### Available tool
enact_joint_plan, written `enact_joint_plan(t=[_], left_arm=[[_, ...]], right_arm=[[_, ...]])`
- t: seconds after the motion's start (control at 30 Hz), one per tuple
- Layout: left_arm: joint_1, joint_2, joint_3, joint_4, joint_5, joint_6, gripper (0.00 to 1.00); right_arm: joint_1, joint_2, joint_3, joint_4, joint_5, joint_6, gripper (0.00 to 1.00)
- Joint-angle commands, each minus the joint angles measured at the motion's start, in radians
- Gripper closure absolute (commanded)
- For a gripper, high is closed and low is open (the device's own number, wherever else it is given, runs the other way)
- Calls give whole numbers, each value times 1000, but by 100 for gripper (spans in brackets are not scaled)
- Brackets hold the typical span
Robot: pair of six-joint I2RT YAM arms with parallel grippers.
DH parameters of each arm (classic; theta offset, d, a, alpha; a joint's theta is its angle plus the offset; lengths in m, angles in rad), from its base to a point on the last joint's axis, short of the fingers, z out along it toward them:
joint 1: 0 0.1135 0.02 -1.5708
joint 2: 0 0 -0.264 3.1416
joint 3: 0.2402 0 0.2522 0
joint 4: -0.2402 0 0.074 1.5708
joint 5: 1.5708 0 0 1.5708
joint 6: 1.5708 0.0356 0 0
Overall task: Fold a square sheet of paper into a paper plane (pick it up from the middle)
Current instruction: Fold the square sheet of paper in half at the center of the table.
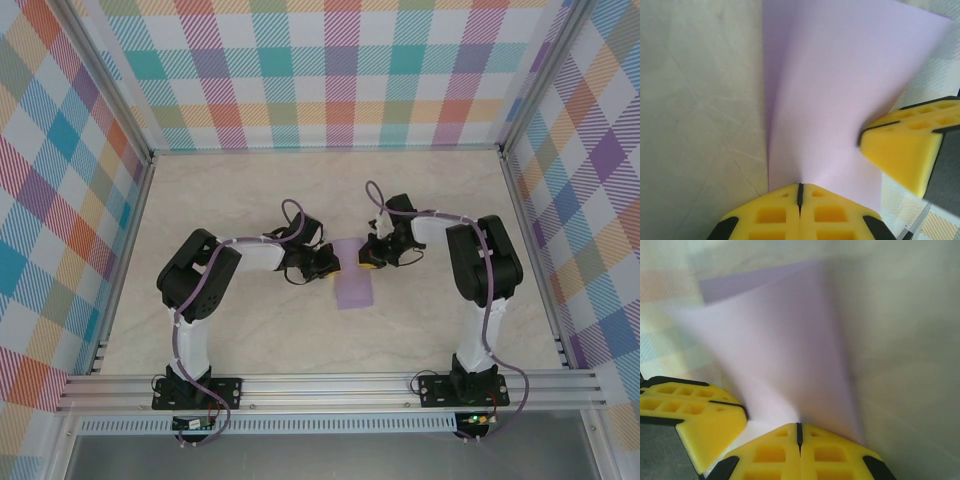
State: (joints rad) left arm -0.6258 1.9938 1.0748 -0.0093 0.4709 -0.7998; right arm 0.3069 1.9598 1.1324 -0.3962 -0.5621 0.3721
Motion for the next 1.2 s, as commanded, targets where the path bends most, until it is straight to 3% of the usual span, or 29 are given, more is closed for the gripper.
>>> enact_joint_plan(t=[0.0,0.1,0.27,0.47,0.67,1.17], left_arm=[[-11,173,-141,-328,-181,-22,100],[-11,172,-145,-319,-177,-22,100],[-10,165,-128,-325,-173,-13,100],[-11,161,-119,-336,-176,-8,100],[-11,161,-120,-345,-178,-5,100],[-11,179,-151,-345,-180,0,100]], right_arm=[[-72,-42,-37,-1,68,-17,100],[-89,-83,-36,-3,98,-5,100],[-49,-175,-41,56,44,34,100],[58,-62,39,57,-31,32,100],[73,20,72,81,-47,27,100],[-86,35,59,136,140,101,100]])
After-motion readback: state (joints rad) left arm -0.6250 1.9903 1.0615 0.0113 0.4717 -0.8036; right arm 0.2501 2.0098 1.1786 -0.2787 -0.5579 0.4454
